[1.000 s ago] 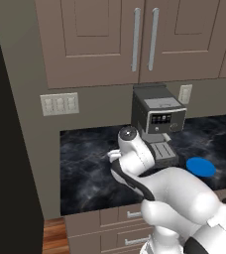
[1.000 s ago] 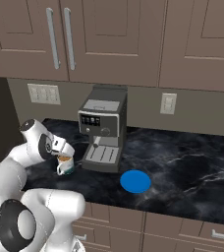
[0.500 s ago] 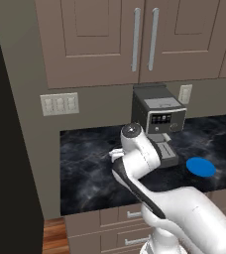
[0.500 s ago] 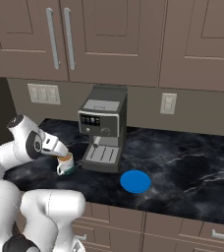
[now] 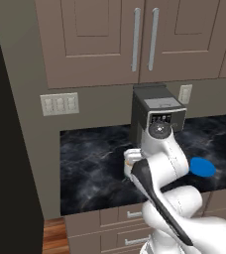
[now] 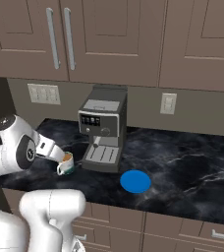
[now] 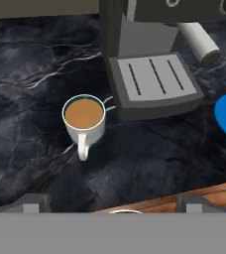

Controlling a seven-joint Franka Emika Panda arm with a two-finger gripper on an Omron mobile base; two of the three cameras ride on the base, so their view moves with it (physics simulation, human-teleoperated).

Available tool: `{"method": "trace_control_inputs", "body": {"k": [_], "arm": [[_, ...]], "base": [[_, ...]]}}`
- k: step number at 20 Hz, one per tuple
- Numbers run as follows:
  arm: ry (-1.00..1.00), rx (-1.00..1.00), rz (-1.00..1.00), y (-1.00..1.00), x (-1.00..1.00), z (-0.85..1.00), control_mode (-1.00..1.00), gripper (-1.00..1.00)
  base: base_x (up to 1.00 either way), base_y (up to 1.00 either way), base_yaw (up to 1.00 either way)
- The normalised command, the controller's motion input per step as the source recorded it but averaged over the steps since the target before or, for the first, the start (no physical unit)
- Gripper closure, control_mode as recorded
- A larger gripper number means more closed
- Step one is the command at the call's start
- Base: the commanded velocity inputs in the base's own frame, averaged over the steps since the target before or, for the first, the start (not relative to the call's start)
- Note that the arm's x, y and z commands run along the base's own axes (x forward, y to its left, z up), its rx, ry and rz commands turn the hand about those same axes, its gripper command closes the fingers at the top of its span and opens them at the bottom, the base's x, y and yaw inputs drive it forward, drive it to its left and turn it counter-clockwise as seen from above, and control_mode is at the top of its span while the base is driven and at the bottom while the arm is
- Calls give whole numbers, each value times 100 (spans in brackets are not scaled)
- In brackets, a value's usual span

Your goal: Take a sugar cube from the saucer and place it inside the coffee. Then, grab milk from the fridge and place it next to the coffee on the counter to sweeten the coffee.

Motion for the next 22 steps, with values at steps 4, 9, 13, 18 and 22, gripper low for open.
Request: {"method": "trace_control_inputs", "body": {"k": [4, 9, 13, 18, 22], "arm": [[-19, 32, 11, -85, -58, 22, -100, -100], [-9, 23, 6, -56, -34, 8, -100, -100], [0, 1, 0, -6, -8, 0, -100, -100], [0, 0, 0, 0, 0, 0, -100, -100], [0, 0, 0, 0, 0, 0, 100, -100]], "base": [[0, 0, 0], [0, 0, 0], [0, 0, 0], [0, 0, 0], [-4, 1, 0]]}}
